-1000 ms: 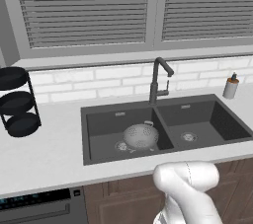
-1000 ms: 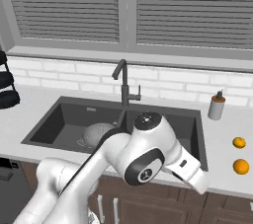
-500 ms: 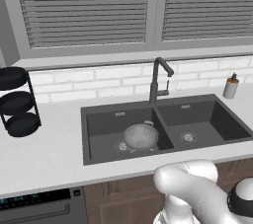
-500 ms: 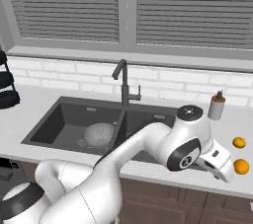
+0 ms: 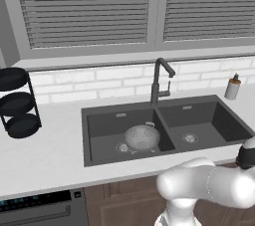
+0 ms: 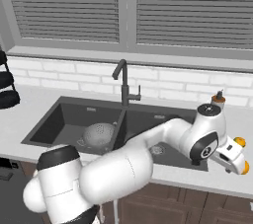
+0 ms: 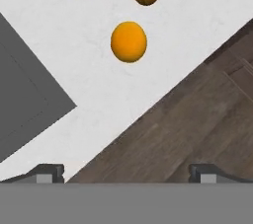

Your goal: Put the colander in the sink, put the tangerine, peach, orange in the colander, and turn on the sink faucet and pour water over the colander.

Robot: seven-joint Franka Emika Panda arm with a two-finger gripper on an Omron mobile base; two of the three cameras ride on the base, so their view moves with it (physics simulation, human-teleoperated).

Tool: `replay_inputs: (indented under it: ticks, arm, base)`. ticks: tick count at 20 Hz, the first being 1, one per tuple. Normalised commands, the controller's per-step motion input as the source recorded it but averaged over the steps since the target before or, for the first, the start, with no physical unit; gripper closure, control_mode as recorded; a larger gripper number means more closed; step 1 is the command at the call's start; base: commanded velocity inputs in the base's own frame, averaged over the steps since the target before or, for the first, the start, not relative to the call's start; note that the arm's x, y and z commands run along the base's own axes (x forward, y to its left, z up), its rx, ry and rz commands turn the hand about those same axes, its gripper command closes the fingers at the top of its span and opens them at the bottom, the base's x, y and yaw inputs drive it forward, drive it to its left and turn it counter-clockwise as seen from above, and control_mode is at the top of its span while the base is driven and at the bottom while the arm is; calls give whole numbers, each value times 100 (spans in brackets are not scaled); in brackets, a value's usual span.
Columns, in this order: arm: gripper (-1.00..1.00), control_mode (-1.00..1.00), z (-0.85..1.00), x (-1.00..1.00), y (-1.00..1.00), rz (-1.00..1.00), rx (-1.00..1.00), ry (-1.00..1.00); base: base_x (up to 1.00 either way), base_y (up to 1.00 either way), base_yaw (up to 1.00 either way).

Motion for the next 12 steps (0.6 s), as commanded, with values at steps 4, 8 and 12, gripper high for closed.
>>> replay_inputs:
  ticks: [4, 8, 12]
  arm:
    - [-100, -100, -42, 35, -56, 0, 6, 0]
    - [-100, -100, -31, 27, -56, 0, 8, 0]
    - [-100, -100, -20, 34, -45, 0, 5, 0]
  base:
    - [0, 0, 0]
    - [0, 0, 0]
    - [0, 0, 0]
